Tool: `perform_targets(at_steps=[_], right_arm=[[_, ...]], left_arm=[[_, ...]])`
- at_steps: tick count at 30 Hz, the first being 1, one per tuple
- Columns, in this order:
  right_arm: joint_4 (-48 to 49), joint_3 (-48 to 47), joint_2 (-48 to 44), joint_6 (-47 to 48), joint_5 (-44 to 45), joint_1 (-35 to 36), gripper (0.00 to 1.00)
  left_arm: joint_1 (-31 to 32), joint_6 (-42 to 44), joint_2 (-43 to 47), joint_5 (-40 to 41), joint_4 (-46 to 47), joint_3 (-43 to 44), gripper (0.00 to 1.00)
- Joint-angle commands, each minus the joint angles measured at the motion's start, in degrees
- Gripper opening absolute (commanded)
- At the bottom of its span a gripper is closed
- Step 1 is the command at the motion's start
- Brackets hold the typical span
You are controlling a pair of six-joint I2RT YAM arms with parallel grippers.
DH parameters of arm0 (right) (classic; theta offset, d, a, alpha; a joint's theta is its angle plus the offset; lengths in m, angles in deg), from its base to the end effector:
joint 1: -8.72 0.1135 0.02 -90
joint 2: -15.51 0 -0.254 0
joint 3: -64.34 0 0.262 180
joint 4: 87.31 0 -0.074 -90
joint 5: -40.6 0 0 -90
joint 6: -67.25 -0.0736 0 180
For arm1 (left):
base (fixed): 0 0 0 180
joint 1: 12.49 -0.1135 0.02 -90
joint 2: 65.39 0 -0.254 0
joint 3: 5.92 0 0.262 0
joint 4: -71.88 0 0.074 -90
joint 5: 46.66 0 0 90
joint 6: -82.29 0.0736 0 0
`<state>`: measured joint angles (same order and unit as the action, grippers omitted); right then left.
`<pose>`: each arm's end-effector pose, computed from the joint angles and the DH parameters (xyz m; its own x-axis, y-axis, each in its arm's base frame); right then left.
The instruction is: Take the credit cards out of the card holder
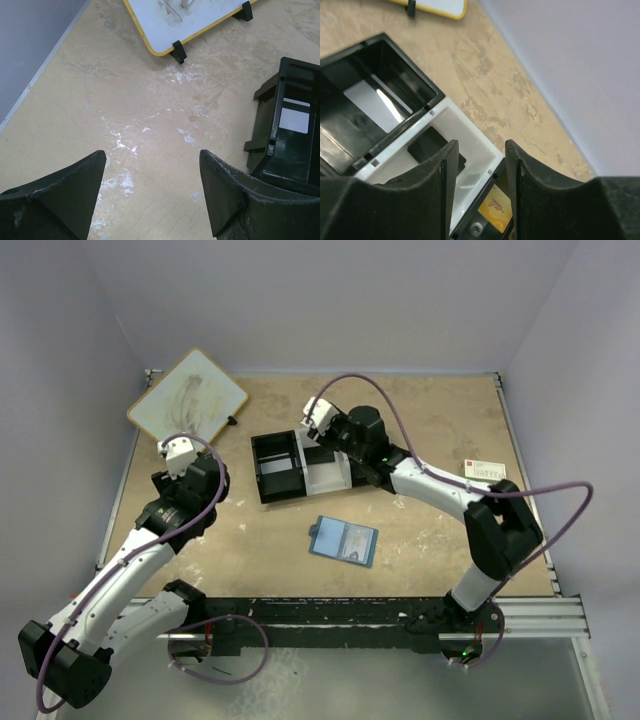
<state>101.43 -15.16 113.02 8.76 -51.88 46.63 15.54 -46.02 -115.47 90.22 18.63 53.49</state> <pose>0.3515 0.2778 0.2605 0.2301 -0.4826 -0.8451 -0.6185 0.5979 -0.5099 0.2063 -0.0490 0.2646 -0.3919 -0.2714 -0.8791 -0.4917 0.8694 -0.0492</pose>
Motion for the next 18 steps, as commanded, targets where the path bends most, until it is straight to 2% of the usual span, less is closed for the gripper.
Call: perform_targets(at_steps=[1, 4, 7, 10, 12, 16, 18], right_arm=[[6.8, 5.46, -7.71, -14.69, 5.48, -0.95, 0.45], [4.49, 6.16, -12.13, -19.45, 9.84, -0.99, 0.4], [0.4, 6.93, -15.74, -29.86, 16.98, -1.52, 0.36], [-4.35, 9.44, -20.17, -37.2, 19.41, -2.37, 0.4], [-8.54, 12.01, -22.62, -41.4, 19.04, -2.71, 0.53], [-18.47, 18.79, -26.92, -50.04, 18.29, -3.04, 0.55], [-21.61, 22.11, -28.89, -53.62, 15.66, -3.48, 0.58]], left_arm=[[-0.04, 0.41, -0.1, -0.28, 1.13, 1.29, 0.73], [0.05, 0.67, -0.32, -0.9, 1.29, 1.24, 0.74], [0.09, 0.57, -0.5, -0.82, 1.27, 1.21, 0.73], [0.09, 0.64, -0.62, -1.14, 1.61, 1.07, 0.73], [0.16, 0.97, -0.72, -2.26, 2.12, 0.85, 0.73], [0.18, 1.17, -0.99, -7.01, 3.49, 0.11, 0.74], [0.18, 1.28, -0.92, -13.31, 5.67, -0.67, 0.74]])
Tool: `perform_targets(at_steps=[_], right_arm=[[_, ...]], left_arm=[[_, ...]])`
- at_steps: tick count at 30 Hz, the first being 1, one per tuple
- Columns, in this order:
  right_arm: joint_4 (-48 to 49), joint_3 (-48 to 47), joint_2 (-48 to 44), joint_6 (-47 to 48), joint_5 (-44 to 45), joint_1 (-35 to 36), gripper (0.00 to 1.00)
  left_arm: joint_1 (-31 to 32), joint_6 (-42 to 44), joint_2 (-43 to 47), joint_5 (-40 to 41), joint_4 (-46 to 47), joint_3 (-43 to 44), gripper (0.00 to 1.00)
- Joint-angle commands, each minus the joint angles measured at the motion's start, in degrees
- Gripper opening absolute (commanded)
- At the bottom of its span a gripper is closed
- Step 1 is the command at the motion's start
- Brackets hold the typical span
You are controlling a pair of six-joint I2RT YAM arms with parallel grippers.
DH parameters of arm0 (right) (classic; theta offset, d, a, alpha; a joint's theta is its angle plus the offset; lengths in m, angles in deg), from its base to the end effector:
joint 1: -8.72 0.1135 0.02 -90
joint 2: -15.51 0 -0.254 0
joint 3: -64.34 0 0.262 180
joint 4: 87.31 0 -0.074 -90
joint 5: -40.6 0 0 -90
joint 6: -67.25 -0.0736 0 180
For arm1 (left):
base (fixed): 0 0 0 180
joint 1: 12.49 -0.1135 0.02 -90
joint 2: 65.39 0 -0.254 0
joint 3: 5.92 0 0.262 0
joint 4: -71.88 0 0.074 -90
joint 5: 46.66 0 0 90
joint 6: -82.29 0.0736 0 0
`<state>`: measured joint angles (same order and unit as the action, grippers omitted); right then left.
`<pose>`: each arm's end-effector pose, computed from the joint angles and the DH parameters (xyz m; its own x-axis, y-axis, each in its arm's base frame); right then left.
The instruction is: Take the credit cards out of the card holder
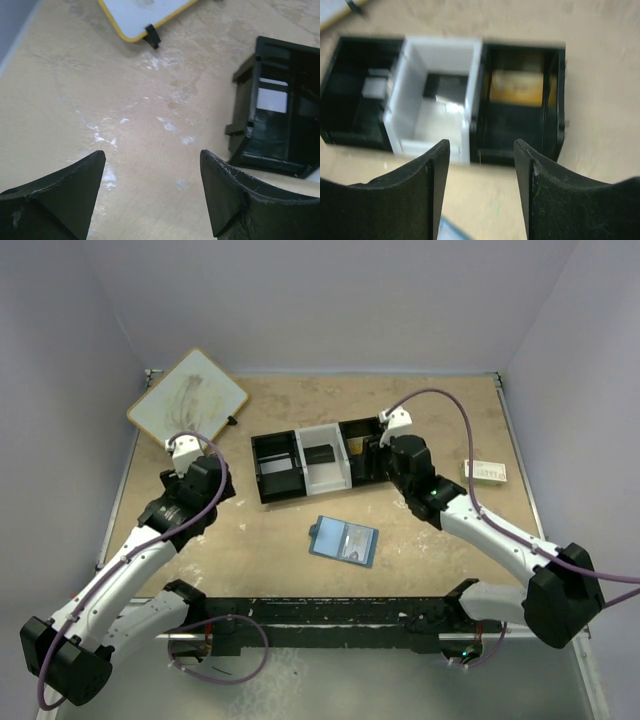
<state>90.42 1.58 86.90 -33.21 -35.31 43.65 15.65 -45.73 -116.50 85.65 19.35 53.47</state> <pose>0.2896 0.1804 0.2874 -0.2177 0.0627 -0.9740 -0.3252 0.9362 0.1330 0.2101 -0.0562 0.2593 -0.4377 -0.2825 -0.8536 -0.4392 0.8956 -0.0712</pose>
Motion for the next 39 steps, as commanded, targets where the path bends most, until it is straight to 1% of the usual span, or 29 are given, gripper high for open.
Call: perform_targets(at_steps=[1, 2, 4, 7, 9, 11, 14, 21, 24, 28, 33, 39], right_arm=[[-11.03, 7.15, -3.77, -12.89, -3.76, -0.64, 0.58], [-10.89, 8.82, -4.73, -14.05, -7.61, -0.65, 0.58], [-10.58, 11.78, -6.19, -16.64, -10.94, -0.66, 0.59], [-10.21, 14.37, -7.15, -19.32, -12.11, -0.79, 0.64], [-9.52, 14.86, -6.39, -19.33, -13.24, -1.04, 0.65], [-9.44, 14.35, -4.5, -18.64, -14.16, -1.24, 0.66], [-10.1, 12.75, -0.91, -18.14, -15.01, -1.68, 0.65], [-8.28, 12.01, 4.42, -16.86, -21.73, -1.8, 0.61], [-8.67, 12.9, 5.67, -16.14, -22.83, -1.75, 0.6], [-8.32, 14.38, 6.9, -16.7, -22.31, -1.71, 0.58], [-6.03, 19.78, 3.75, -20.43, -26.21, -1.63, 0.56], [-0.88, 28.77, -3.74, -26.78, -32.15, -0.89, 0.54]], left_arm=[[0.07, 0.52, 0.09, -11.67, 5.85, -1.08, 0.75], [0.07, 0.04, 0.11, -14.11, 6.77, -1.46, 0.75], [0.07, -1.81, 0.17, -18.81, 8.27, -2.27, 0.75], [0.12, -3.83, -0.58, -28.65, 11.52, -3.77, 0.75], [0.2, -6.38, -1.4, -34.37, 13.17, -4.71, 0.74], [1.74, -8.75, -1.46, -36.34, 14.3, -5.87, 0.74], [5.9, -11.29, -0.63, -34.12, 13.96, -7.4, 0.74], [17.7, -19.45, 0.65, -29.6, 14.39, -12.38, 0.74], [20.45, -22.1, 1.09, -29.09, 16.49, -14.42, 0.74], [23.05, -22.98, -1.02, -29.08, 18.73, -14.98, 0.74], [28.02, -25.2, -3.74, -27.72, 22.87, -15.38, 0.73], [36.06, -29.59, -8.3, -23.3, 29.27, -17.26, 0.72]])
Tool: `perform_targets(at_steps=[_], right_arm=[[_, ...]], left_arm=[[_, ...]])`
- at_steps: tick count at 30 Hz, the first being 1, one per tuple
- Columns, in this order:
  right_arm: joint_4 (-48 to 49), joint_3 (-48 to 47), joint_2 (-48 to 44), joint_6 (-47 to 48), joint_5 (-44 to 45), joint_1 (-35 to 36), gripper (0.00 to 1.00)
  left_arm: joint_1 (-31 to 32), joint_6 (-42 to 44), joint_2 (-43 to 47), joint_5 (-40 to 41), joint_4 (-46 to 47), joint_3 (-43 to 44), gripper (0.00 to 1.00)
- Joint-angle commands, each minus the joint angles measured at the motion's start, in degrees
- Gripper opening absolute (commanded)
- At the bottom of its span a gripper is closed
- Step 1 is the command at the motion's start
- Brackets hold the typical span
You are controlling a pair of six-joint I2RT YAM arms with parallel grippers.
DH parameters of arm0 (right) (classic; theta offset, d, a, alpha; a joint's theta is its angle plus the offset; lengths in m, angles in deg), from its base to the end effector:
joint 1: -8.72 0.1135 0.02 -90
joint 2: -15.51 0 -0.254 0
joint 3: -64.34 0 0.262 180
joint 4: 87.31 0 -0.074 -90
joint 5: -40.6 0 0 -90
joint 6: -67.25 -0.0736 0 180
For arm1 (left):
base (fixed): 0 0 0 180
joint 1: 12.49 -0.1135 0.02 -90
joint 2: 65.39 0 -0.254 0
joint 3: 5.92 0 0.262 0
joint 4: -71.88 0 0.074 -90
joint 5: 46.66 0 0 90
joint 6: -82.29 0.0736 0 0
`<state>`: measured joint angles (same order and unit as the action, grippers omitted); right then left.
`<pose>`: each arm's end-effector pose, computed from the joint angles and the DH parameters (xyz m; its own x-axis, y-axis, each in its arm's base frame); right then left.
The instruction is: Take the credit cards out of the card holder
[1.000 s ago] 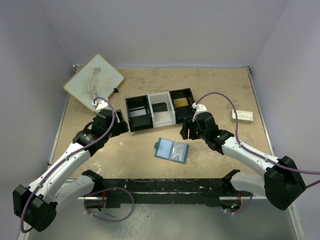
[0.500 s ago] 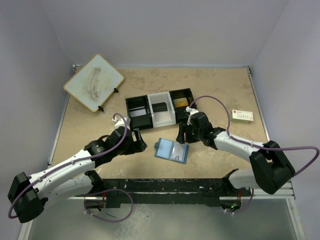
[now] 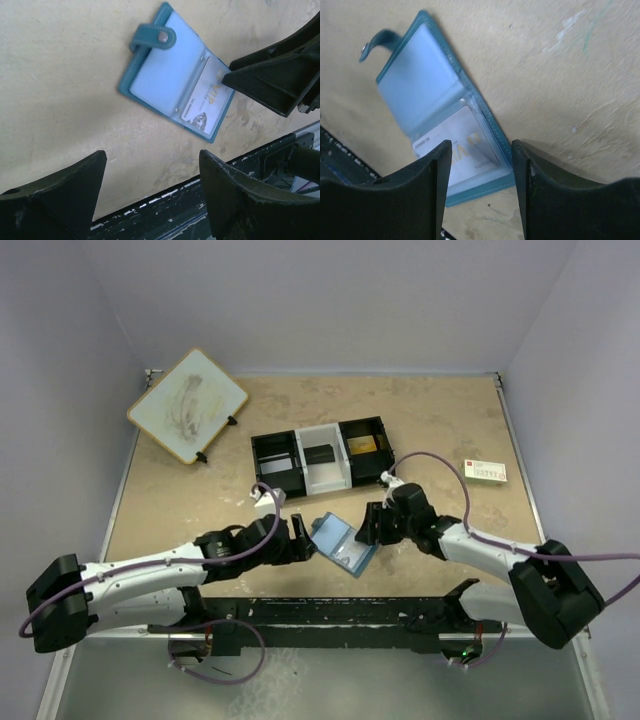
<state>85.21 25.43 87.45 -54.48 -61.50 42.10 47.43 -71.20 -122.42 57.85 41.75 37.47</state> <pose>0.2186 0.1625 0.1174 -0.8143 0.0793 -0.5750 -0.2855 0.8078 0.5157 0.1369 -0.1995 0.1643 -0.8233 -0.3071 -0.4774 0.0232 0.8221 -0.5688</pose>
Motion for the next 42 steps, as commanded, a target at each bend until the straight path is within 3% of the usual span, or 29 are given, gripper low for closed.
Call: perform_targets(at_steps=[1, 6, 12, 16, 20, 27, 32, 39, 42], right_arm=[[5.62, 6.32, -5.26, -6.6, -7.37, 0.89, 0.54], [12.41, 13.5, -10.55, -12.65, -10.47, 3.63, 0.52], [25.43, 17.82, -12.48, -15.65, -12.43, 10.46, 0.52], [30.86, 17.03, -7.59, -16.26, -10.24, 13.43, 0.52], [37.73, 15.18, -0.33, -18.16, -8.32, 16.86, 0.51], [46.99, 7.32, 14.51, -19.29, -8.1, 22.73, 0.49], [47.08, 7.51, 12.96, -21.45, -2.25, 23.99, 0.48], [23.97, 6.07, -0.37, -17.9, 7.44, 23.61, 0.5], [19.36, 4.9, -2.29, -15.71, 10.05, 22.17, 0.51]], left_arm=[[5.84, -5.01, -3.39, 5.54, 7.87, -1.5, 0.72], [13.53, -11.44, -7.18, 14.01, 12.55, -3.52, 0.7], [17.86, -14.79, -10.04, 21.31, 17.04, -5.83, 0.67], [18.48, -15.98, -9.67, 26.41, 16.12, -6.71, 0.64], [18.48, -20.74, -6.16, 31.89, 7.97, -6.72, 0.6], [18.48, -22.0, -0.65, 31.61, 6.49, -8.96, 0.6], [18.52, -23.11, -1.32, 30.52, 5.54, -8.76, 0.6], [18.57, -19.72, -2.94, 29.89, 11.11, -7.9, 0.59], [18.56, -18.56, -5.18, 30.67, 11.83, -6.03, 0.56]])
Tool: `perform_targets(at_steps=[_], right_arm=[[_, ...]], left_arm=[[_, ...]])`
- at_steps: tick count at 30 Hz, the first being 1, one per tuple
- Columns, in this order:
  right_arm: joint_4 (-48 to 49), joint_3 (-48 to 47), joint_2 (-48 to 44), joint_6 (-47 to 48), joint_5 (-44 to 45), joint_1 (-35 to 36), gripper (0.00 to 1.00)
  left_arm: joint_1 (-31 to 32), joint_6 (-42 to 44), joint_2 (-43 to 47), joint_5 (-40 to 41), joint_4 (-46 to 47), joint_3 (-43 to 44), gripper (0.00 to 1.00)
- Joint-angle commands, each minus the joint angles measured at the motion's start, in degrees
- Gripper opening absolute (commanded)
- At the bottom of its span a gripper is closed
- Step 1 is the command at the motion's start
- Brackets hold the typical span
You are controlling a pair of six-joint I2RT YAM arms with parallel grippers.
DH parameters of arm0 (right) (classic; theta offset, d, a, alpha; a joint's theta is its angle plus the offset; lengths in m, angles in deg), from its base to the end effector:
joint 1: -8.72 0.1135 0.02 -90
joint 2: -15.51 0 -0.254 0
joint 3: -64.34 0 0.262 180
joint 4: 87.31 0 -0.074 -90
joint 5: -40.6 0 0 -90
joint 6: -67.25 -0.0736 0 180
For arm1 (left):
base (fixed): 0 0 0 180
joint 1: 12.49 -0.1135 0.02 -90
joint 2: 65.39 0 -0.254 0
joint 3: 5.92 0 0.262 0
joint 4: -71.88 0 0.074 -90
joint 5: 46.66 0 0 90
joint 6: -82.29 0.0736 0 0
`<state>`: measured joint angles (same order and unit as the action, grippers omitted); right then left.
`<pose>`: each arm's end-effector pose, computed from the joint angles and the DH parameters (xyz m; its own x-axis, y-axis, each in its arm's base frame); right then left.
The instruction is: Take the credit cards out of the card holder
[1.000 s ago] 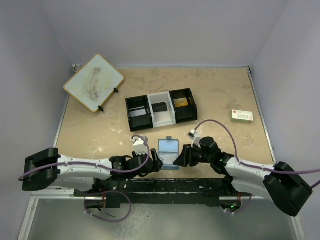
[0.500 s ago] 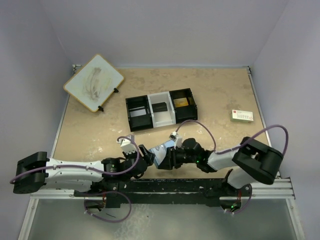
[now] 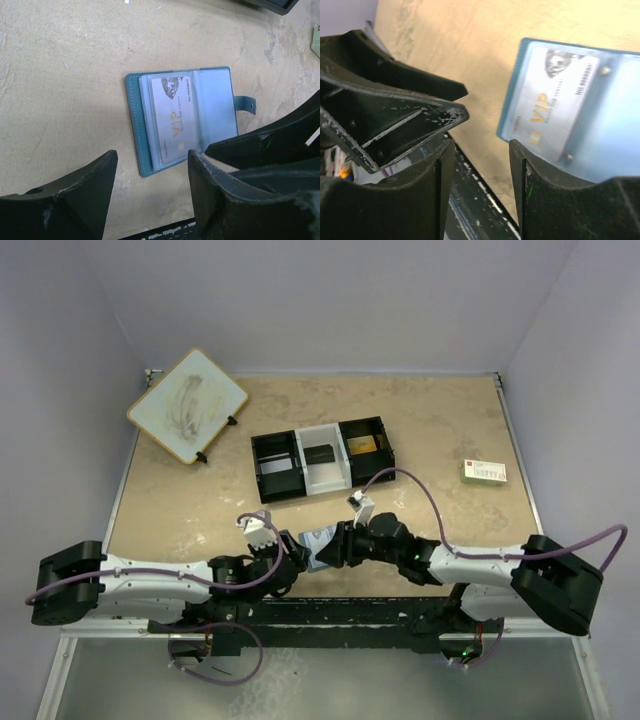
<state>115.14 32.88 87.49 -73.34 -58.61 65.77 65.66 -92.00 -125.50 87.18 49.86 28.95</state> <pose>0.1424 0.2414 0.1393 -0.8110 0.1509 -0.5652 -0.4481 0.4609 0.7660 0.0944 -0.2016 0.1287 -0.6214 -0.5336 -0.5737 -0.0894 0.7757 -0.6247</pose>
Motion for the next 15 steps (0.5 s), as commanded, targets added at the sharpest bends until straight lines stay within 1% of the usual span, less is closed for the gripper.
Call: perform_targets(at_steps=[1, 5, 9, 13, 15], right_arm=[[-10.93, -2.75, -2.14, 3.78, 6.96, -2.59, 0.51], [-7.46, -2.94, 1.7, 5.87, 0.12, -8.72, 0.47], [-4.3, -4.17, 7.02, 6.96, -2.5, -9.94, 0.45], [-1.8, -4.9, 11.71, 7.36, -4.65, -10.71, 0.38], [-0.85, -4.51, 12.73, 6.99, -4.45, -10.89, 0.38]], left_arm=[[0.34, 2.67, -2.89, 1.54, 3.83, 3.05, 0.55], [0.21, 3.92, -6.0, 2.31, 4.62, 5.14, 0.53], [-1.12, 5.45, -8.24, 1.68, 4.65, 6.98, 0.51], [-4.9, 10.37, -9.47, -4.36, 10.24, 6.44, 0.49], [-6.49, 12.72, -10.39, -7.52, 12.05, 6.69, 0.47]])
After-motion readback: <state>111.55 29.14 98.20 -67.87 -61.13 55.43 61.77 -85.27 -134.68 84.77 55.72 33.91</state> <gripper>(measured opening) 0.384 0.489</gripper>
